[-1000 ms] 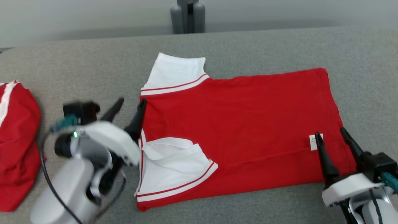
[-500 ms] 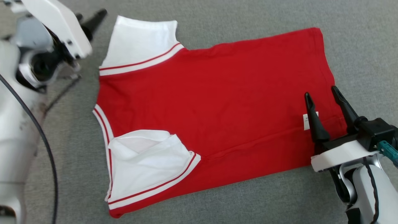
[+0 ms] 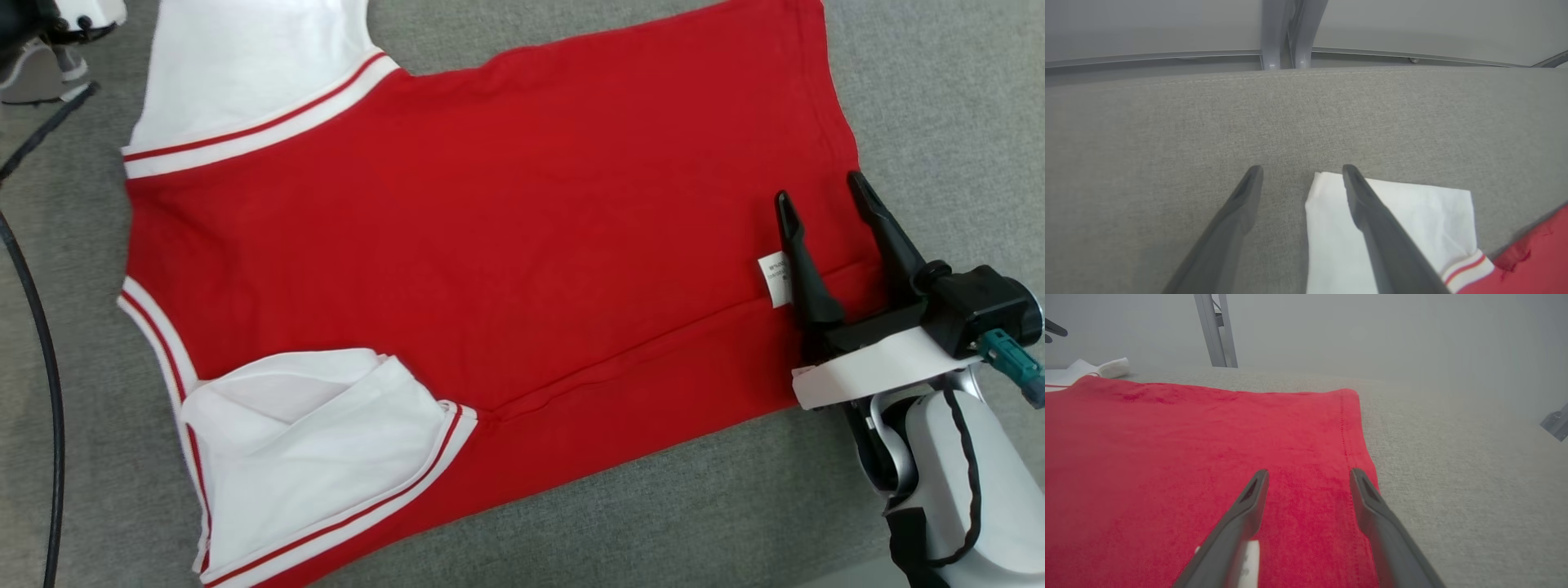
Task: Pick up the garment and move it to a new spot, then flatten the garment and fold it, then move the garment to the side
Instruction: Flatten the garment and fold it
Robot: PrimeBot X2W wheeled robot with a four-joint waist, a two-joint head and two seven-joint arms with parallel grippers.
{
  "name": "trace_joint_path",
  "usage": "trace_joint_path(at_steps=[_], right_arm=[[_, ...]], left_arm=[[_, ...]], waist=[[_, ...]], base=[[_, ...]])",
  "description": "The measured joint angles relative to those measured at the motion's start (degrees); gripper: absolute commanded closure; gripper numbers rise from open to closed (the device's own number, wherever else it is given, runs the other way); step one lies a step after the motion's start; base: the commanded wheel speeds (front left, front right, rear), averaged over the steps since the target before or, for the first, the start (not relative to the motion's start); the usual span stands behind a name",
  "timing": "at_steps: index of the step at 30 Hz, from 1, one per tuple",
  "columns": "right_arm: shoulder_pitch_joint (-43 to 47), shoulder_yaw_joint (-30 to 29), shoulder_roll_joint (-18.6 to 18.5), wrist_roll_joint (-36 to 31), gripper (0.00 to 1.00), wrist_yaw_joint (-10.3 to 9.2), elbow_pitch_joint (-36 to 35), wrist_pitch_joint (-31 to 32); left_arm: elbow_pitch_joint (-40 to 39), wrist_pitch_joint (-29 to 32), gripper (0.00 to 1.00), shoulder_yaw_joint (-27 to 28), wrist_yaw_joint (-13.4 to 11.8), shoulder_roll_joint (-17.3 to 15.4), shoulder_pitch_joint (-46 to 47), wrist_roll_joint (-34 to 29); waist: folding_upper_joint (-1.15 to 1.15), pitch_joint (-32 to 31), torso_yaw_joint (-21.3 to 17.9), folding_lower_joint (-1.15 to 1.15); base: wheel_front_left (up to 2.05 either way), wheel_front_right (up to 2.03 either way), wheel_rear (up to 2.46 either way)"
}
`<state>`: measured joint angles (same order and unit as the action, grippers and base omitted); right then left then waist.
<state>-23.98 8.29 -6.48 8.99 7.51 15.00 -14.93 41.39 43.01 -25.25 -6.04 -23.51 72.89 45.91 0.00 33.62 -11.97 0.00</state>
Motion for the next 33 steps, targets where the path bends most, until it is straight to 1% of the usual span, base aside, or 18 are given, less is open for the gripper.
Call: trace_joint_path(at_steps=[5, 13, 14, 15, 16, 17, 18, 19, 23, 25, 28, 33], right_arm=[[-0.92, -0.38, -0.38, 0.09, 0.0, 0.0, -0.41, 0.0], [-1.41, -0.88, -0.44, 0.05, 0.0, 0.0, -0.75, 0.0], [-1.6, -0.83, -0.42, 0.04, 0.0, 0.0, -0.74, 0.0], [-1.82, -0.78, -0.38, 0.04, 0.0, 0.0, -0.75, 0.0], [-2.02, -0.68, -0.36, 0.03, 0.0, 0.0, -0.75, 0.0], [-2.24, -0.57, -0.37, 0.04, 0.0, 0.0, -0.75, 0.0], [-2.47, -0.48, -0.37, 0.04, 0.0, 0.0, -0.75, 0.0], [-2.65, -0.41, -0.37, 0.04, 0.0, 0.0, -0.76, 0.0], [-4.45, -0.45, -0.58, 1.36, 0.0, 0.0, 0.44, -0.04], [-6.6, -0.79, -0.62, 2.48, 0.0, 0.0, 3.26, 0.13], [-11.93, -0.89, -0.97, 4.87, 0.0, 0.0, 8.13, 6.3], [-23.03, 0.51, -2.23, 8.61, 0.0, 0.0, 14.5, 19.54]], left_arm=[[1.99, 0.94, 0.0, -2.15, 1.99, -0.41, 0.92, -1.37], [3.74, 0.85, 0.0, -3.93, 3.46, -0.25, 1.42, -2.35], [3.89, 0.85, 0.19, -4.14, 3.67, -0.25, 1.57, -2.52], [4.04, 0.83, 0.35, -4.16, 3.74, -0.23, 1.68, -2.52], [4.21, 0.74, 0.59, -4.13, 3.99, -0.24, 1.74, -2.48], [4.35, 0.62, 0.59, -4.11, 4.2, -0.23, 1.82, -2.45], [4.48, 0.6, 0.94, -4.09, 4.65, -0.15, 1.83, -2.19], [4.69, 0.6, 1.0, -3.85, 5.01, 0.05, 1.83, -1.58], [5.0, 0.36, 1.0, -3.81, 6.05, 0.34, 1.83, -0.94], [5.01, 0.27, 1.0, -3.81, 6.57, 0.34, 1.82, -0.73], [4.76, -0.63, 1.0, -3.85, 7.44, 0.3, 1.76, -0.51], [4.32, -0.19, 1.0, -4.26, 8.1, 1.02, 1.04, 0.09]], waist=[[0.0, 1.64, -1.32, 0.0], [0.0, 2.55, -1.3, 0.0], [0.0, 2.58, -1.3, 0.0], [0.0, 2.6, -1.31, 0.0], [0.0, 2.62, -1.34, 0.0], [0.0, 2.63, -1.38, 0.0], [0.0, 2.63, -1.41, 0.0], [0.0, 2.61, -1.44, 0.0], [0.0, 2.31, -1.38, 0.0], [0.0, 2.0, -1.31, 0.0], [0.0, 1.48, -1.24, 0.0], [0.0, 0.8, -0.41, 0.0]], base=[[0.0, 0.0, 0.0], [0.0, 0.0, 0.0], [0.0, 0.0, 0.0], [0.0, 0.0, 0.0], [0.0, 0.0, 0.0], [0.0, 0.0, 0.0], [0.0, 0.0, 0.0], [0.0, 0.0, 0.0], [0.0, 0.0, 0.0], [0.0, 0.0, 0.0], [0.0, 0.0, 0.0], [0.0, 0.0, 0.0]])
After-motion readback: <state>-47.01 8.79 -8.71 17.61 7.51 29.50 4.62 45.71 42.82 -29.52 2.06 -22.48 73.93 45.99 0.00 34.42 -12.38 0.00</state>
